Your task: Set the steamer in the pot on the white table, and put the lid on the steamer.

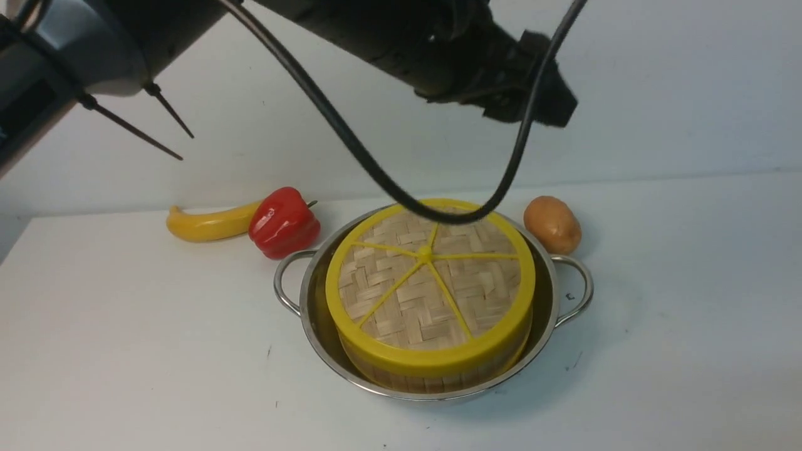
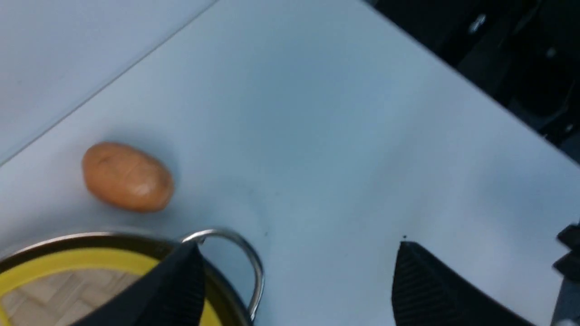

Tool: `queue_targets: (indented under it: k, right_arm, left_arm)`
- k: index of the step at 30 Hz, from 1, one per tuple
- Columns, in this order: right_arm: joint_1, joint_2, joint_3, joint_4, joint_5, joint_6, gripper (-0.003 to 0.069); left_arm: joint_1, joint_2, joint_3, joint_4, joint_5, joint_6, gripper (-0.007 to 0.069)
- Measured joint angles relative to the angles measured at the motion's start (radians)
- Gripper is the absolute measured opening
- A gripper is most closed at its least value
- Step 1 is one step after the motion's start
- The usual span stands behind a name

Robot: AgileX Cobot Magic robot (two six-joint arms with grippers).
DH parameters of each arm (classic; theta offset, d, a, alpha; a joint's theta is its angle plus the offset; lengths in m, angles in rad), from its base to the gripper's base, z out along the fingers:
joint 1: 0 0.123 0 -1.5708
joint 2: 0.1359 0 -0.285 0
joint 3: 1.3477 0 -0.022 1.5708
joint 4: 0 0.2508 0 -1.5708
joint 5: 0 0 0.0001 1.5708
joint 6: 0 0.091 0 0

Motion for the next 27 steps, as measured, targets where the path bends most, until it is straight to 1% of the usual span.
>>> queue_targets:
  k: [3, 8, 12, 14, 17, 19, 20, 21, 23, 25, 26, 27]
  right_arm:
    - [0.0, 0.0, 0.0, 0.0, 0.0, 0.0, 0.0243]
    - [0.0, 0.0, 0.0, 0.0, 0.0, 0.0, 0.0243]
    - [0.0, 0.0, 0.0, 0.0, 0.0, 0.0, 0.0243]
    - [0.0, 0.0, 0.0, 0.0, 0.0, 0.0, 0.0243]
    - [0.0, 0.0, 0.0, 0.0, 0.0, 0.0, 0.0243]
    - [0.0, 0.0, 0.0, 0.0, 0.0, 0.0, 0.0243]
    - [0.0, 0.0, 0.0, 0.0, 0.0, 0.0, 0.0243]
    - [0.0, 0.0, 0.0, 0.0, 0.0, 0.0, 0.0243]
    - [0.0, 0.0, 0.0, 0.0, 0.0, 0.0, 0.0243]
    - [0.0, 0.0, 0.0, 0.0, 0.0, 0.0, 0.0243]
    - [0.0, 0.0, 0.0, 0.0, 0.0, 0.0, 0.0243]
    - [0.0, 0.0, 0.0, 0.0, 0.0, 0.0, 0.0243]
  left_arm:
    - [0.0, -0.001, 0.0, -0.036, -0.052, 0.01, 0.0511]
    - [0.023, -0.013, 0.0, -0.12, -0.058, -0.005, 0.0511]
    - [0.068, -0.073, 0.002, -0.111, -0.05, -0.004, 0.0511]
    - [0.101, -0.125, 0.003, -0.059, -0.034, -0.001, 0.0511]
    - [0.168, -0.237, 0.004, 0.101, 0.042, -0.001, 0.0511]
    - [0.192, -0.278, 0.013, 0.157, 0.068, -0.001, 0.0511]
    - [0.236, -0.363, 0.053, 0.24, 0.089, -0.005, 0.0511]
    - [0.263, -0.412, 0.089, 0.271, 0.084, -0.009, 0.0511]
    - [0.309, -0.494, 0.156, 0.3, 0.063, -0.011, 0.0511]
    - [0.362, -0.597, 0.288, 0.314, -0.02, -0.011, 0.0512]
    - [0.367, -0.607, 0.319, 0.314, -0.029, -0.011, 0.0512]
    - [0.392, -0.668, 0.405, 0.314, -0.084, -0.011, 0.0514]
